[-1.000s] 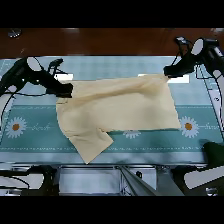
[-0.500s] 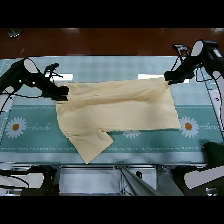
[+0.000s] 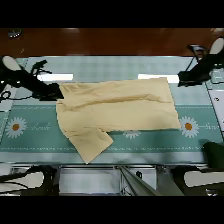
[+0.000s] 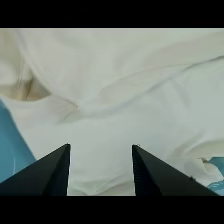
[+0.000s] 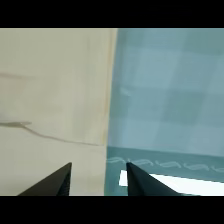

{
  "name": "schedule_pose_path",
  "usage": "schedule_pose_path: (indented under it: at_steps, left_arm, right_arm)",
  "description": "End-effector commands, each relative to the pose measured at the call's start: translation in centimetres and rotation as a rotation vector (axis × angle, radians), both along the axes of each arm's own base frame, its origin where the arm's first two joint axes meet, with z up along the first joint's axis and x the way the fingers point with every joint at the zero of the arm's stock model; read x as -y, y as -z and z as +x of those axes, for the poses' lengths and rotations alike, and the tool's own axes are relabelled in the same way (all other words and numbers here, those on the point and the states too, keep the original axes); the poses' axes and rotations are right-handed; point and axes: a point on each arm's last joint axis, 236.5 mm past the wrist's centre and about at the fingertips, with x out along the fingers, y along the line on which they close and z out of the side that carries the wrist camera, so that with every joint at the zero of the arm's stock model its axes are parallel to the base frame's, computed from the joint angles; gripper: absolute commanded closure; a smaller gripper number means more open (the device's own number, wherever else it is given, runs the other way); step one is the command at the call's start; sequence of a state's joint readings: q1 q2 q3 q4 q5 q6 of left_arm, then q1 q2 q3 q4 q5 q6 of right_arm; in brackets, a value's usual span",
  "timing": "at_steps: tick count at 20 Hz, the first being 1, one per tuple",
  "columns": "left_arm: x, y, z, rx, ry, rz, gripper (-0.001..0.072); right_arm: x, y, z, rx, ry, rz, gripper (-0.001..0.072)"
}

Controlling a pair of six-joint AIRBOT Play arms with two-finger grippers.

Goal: Fold the shirts.

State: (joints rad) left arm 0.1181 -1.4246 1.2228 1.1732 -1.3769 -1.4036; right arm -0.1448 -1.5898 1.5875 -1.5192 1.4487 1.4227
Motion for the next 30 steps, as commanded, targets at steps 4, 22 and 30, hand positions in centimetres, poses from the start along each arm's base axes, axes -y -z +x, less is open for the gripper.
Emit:
schedule_pose_path:
  at_steps: [4, 22, 30]
  left_arm:
    - [-2.7, 0.7, -10.2, -0.091, -0.183, -0.104, 0.0188]
    - [6.5, 9.4, -14.9, -0.164, -0.351, -0.248, 0.0476]
    - [7.0, 9.2, -14.8, -0.135, -0.302, -0.261, 0.0688]
  right_arm:
    - [5.1, -0.8, -6.4, 0.028, 0.221, 0.164, 0.0151]
    - [0.3, 5.1, -12.2, -0.080, 0.186, 0.342, 0.0173]
    - [2.4, 5.6, -13.4, -0.112, 0.211, 0.287, 0.0173]
